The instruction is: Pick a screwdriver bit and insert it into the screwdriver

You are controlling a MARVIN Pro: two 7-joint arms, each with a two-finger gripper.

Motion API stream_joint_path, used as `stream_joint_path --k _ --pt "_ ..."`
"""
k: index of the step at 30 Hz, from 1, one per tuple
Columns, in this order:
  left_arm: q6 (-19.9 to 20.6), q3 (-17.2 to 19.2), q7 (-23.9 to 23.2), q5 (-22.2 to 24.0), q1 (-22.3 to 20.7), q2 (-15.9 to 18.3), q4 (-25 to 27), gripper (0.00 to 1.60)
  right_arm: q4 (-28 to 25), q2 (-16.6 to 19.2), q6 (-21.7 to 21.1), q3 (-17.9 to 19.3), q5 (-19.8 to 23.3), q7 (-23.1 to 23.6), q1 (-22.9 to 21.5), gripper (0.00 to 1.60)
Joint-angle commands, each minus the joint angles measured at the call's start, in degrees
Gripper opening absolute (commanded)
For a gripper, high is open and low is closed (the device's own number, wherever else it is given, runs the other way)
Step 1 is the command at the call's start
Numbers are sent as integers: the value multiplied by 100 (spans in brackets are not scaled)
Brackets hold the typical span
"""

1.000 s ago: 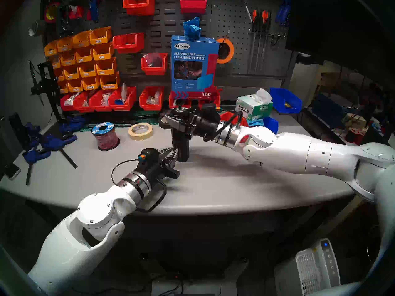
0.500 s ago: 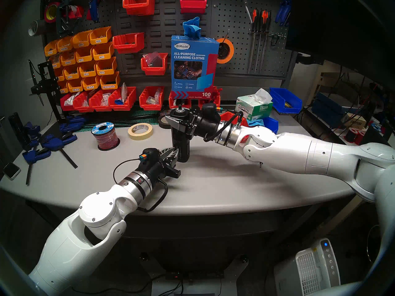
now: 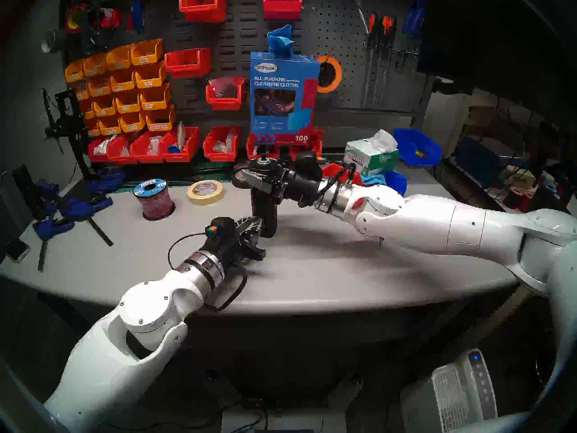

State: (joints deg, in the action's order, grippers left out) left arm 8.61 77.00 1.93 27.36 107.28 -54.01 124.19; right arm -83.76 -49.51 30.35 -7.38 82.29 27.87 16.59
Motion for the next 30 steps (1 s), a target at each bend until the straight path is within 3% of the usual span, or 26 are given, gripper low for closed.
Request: stream_joint_path --k 1,22,30 --pt "-28 67 54 -30 -117 -33 118 75 -67 1 43 85 -6 -17 -96 56" --pt "202 -169 473 -402 -215 -243 216 71 -176 52 58 65 -25 -40 -92 56" --pt "249 -216 600 -456 -268 -354 207 59 -187 48 52 62 -22 -22 -89 56"
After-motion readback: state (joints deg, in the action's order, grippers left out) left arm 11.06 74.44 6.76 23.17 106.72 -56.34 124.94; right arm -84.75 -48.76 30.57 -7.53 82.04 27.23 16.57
